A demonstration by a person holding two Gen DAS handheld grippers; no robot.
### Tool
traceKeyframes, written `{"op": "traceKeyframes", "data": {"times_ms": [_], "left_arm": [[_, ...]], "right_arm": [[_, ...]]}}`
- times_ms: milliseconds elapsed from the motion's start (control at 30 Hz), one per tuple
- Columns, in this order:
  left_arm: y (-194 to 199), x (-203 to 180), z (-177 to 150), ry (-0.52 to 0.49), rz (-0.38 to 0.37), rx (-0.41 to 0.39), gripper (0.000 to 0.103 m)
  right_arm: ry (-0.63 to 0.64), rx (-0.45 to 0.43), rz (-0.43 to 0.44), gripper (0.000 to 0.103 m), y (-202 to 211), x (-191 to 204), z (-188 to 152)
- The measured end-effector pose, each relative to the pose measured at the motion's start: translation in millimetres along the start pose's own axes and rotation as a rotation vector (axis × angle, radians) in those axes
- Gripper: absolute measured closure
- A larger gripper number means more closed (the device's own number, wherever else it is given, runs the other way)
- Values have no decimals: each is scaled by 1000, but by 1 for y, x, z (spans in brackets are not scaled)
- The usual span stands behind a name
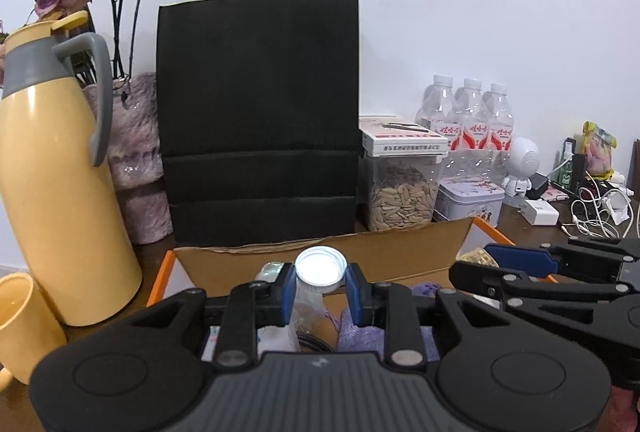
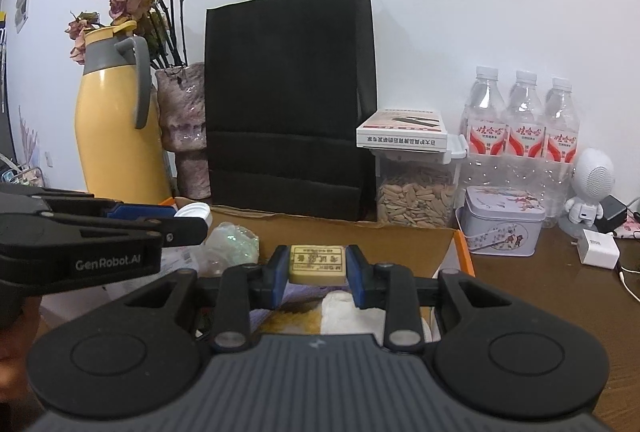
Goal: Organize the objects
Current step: 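Lower both items into the box and open both grippers, then move both grippers back over the remaining items on the table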
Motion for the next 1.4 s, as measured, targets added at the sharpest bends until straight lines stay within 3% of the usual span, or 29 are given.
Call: {"op": "traceKeyframes", "data": {"times_ms": [267, 300, 333, 367, 400, 433, 467, 500, 533, 1400], "left_arm": [[1, 3, 0, 5, 25, -4, 77], [2, 4, 1, 4, 32, -6, 76], [2, 5, 0, 5, 38, -4, 74], [2, 6, 0, 6, 44, -1, 60], [1, 7, 0, 10, 53, 2, 36], [1, 9, 0, 14, 62, 1, 23], [1, 11, 0, 17, 74, -7, 8], [3, 13, 1, 21, 88, -16, 5], [3, 14, 1, 24, 93, -17, 4], [16, 14, 0, 28, 119, -38, 1]], "right_arm": [[-6, 5, -14, 71, -2, -4, -2], [-8, 6, -22, 67, -2, -5, -2], [-13, 7, -33, 55, -2, -7, -2], [-14, 8, -41, 48, -2, -9, -2], [-14, 7, -52, 35, -2, -11, -2], [-13, 6, -64, 24, -1, -12, -2], [-12, 5, -72, 19, -2, -13, -2], [-8, 6, -82, 10, -2, -14, -2], [-7, 4, -88, 0, -2, -14, -2], [-2, -12, -95, 0, 12, -9, -3]]}}
Point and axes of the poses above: each gripper's, at about its wrist camera, not at the fingertips, and y roughly against the way its jaws point, x to its left, z to its top, the point moved 5 cm from there along -y, roughly the way its jaws point, and after that the axes turned 8 degrees about -y, right-handed, at the moved point
